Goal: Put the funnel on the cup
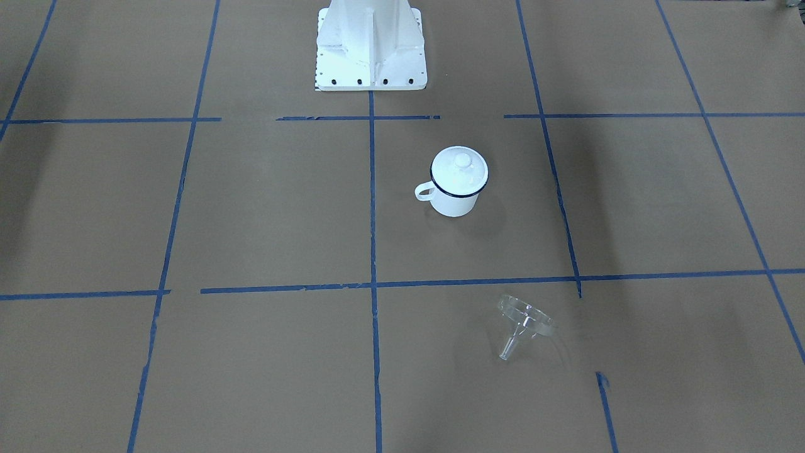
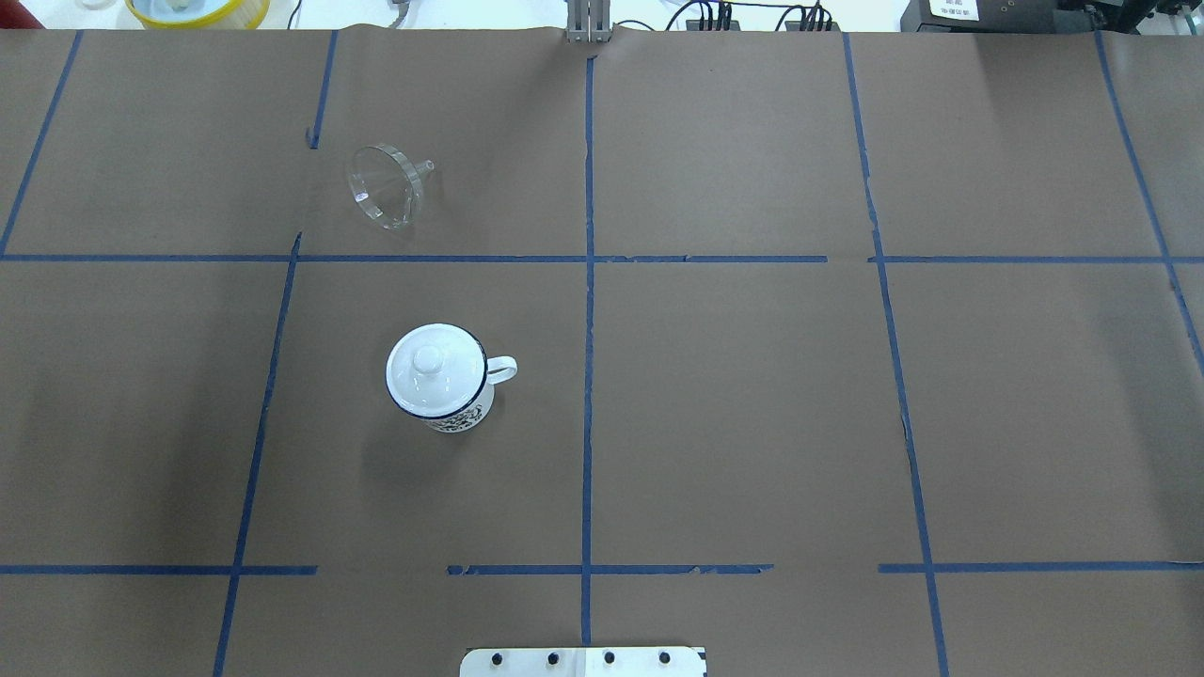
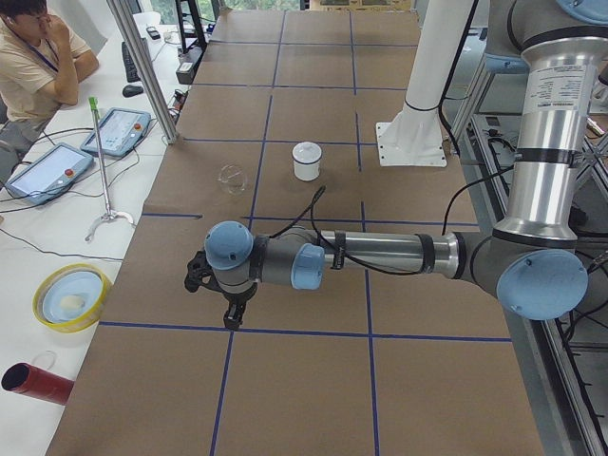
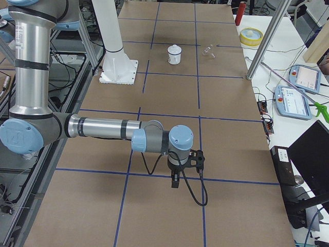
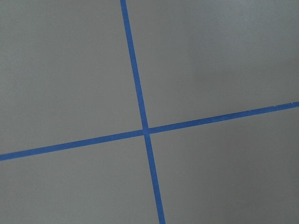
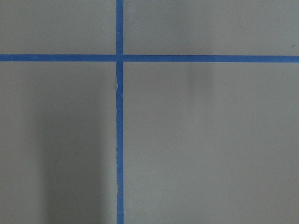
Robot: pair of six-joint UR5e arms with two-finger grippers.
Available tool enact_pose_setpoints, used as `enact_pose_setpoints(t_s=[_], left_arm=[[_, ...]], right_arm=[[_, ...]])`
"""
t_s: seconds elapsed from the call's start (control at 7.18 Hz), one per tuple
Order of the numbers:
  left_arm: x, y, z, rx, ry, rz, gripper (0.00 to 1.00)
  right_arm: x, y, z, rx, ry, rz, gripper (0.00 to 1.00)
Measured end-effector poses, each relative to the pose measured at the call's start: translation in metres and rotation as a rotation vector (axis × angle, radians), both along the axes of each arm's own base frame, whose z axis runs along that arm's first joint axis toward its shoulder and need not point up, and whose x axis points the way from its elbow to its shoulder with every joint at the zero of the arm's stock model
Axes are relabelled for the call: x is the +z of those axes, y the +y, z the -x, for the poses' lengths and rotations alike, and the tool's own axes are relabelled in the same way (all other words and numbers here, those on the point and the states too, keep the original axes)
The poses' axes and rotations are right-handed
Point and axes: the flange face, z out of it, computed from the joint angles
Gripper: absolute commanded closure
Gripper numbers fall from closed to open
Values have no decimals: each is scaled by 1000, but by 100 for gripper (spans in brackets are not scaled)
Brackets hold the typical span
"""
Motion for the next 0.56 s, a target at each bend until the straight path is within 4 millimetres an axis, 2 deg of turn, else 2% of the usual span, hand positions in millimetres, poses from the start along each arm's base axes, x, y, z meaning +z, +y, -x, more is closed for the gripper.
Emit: enact_pose_setpoints(t_s=[0.28, 0.56], left_arm=[[-1, 1, 0, 0, -3, -2, 0], [-11, 3, 0, -4, -11, -17, 0]], right_arm=[[0, 0, 0, 0, 0, 0, 0], [0, 0, 0, 0, 0, 0, 0]])
